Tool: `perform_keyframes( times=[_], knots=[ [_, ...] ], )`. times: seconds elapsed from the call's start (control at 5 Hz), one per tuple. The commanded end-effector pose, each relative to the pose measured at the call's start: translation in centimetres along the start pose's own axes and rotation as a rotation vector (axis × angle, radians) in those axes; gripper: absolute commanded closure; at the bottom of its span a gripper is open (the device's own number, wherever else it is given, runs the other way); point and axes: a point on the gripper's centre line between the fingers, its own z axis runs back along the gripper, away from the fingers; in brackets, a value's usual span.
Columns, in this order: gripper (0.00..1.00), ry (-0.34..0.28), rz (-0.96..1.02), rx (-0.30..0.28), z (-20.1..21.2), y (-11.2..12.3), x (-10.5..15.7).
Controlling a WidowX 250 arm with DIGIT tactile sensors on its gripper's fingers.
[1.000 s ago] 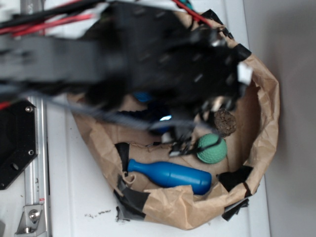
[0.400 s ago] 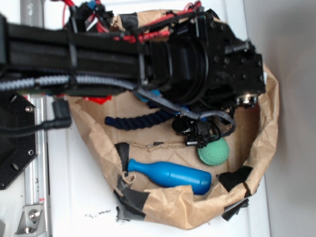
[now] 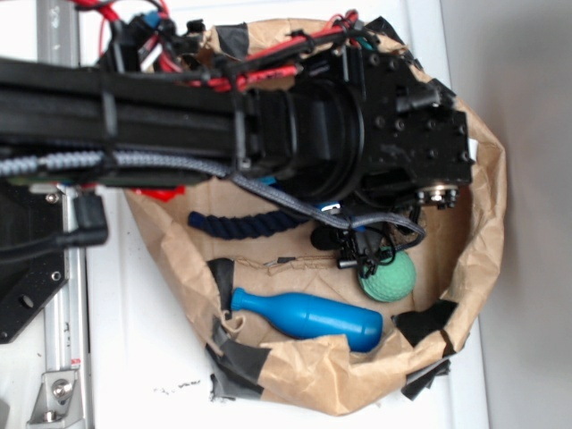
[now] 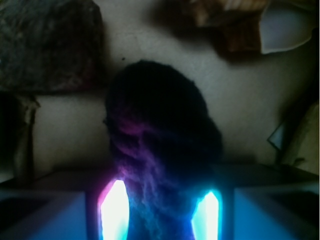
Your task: Grab the blue rope.
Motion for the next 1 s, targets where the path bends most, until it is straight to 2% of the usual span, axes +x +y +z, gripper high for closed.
perform_keyframes(
  times=[0.0,0.2,0.4,0.6,0.8],
  knots=[
    [1.0,-0.137,0.026,-0.027,4.9,0.8,-0.9],
    [1.0,-0.208,0.045,-0.037,9.0,1.6,-2.4],
    [1.0,-0.174,0.122,-0.028,13.2,2.0,-3.7],
    [1.0,-0.123,0.127,-0.012,13.4,1.7,-4.4],
    [1.0,-0.141,0.138,-0.026,13.7,1.4,-4.5]
  ],
)
